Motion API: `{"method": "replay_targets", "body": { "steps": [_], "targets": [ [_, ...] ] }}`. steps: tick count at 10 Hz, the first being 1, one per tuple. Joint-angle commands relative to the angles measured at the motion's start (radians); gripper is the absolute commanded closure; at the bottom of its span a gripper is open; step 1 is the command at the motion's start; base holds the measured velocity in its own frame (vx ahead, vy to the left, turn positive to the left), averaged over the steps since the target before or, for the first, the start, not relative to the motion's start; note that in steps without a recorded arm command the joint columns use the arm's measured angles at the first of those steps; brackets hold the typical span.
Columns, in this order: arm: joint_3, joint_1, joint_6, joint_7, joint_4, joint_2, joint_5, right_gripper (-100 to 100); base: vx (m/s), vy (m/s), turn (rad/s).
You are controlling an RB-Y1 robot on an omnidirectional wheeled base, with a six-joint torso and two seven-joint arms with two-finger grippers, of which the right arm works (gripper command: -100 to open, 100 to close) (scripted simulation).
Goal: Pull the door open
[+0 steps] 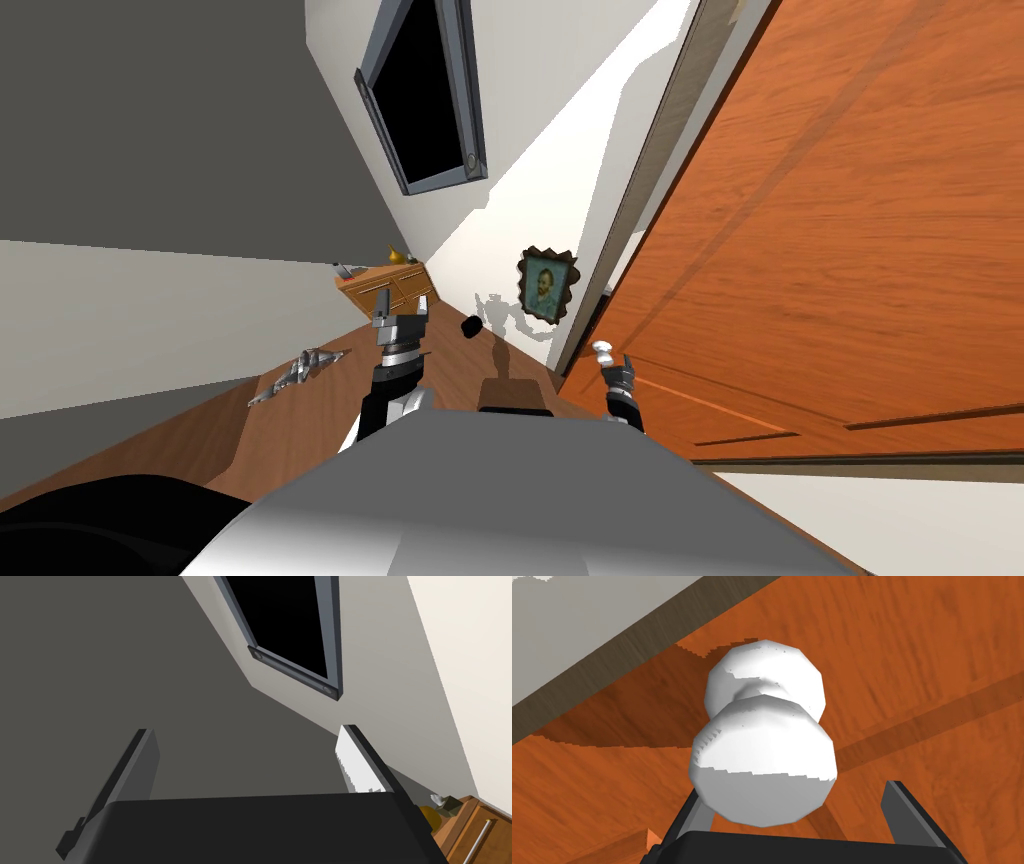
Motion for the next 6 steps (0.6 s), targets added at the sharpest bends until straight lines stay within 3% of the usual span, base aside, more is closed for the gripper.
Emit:
{"method": "replay_targets", "body": {
  "steps": [1, 6],
  "targets": [
    [0.017, -0.009, -0.008, -0.05, -0.01, 0.012, -0.017, -100, -0.047, -0.005, 0.054],
    [0.041, -0.013, -0.006, -0.171, -0.019, 0.028, -0.074, -100, -0.056, 0.006, 0.046]
  ]
}}
